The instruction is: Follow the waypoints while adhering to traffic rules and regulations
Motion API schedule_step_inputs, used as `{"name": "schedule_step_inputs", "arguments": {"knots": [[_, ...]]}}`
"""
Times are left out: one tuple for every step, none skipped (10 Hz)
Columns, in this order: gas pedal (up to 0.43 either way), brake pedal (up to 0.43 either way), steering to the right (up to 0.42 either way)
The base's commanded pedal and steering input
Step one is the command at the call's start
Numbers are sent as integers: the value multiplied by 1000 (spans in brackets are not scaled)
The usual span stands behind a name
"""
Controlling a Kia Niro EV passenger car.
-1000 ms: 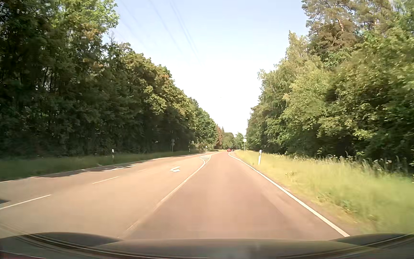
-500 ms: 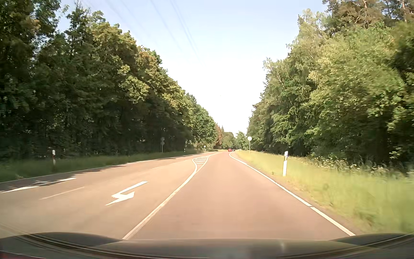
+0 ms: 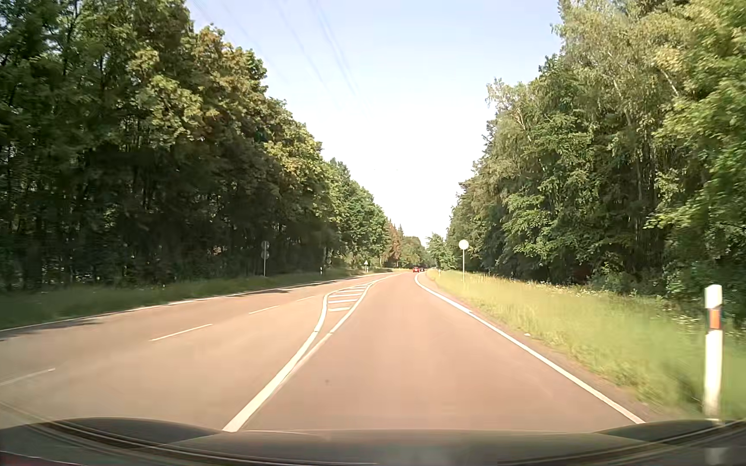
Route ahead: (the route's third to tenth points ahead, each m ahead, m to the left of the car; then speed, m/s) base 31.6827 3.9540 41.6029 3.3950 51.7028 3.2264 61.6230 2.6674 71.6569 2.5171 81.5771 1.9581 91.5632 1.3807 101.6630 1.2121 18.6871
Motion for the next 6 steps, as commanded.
{"name": "schedule_step_inputs", "arguments": {"knots": [[39, 30, 3], [39, 30, 3], [39, 30, 3], [39, 30, 3], [39, 30, 3], [39, 30, 4]]}}
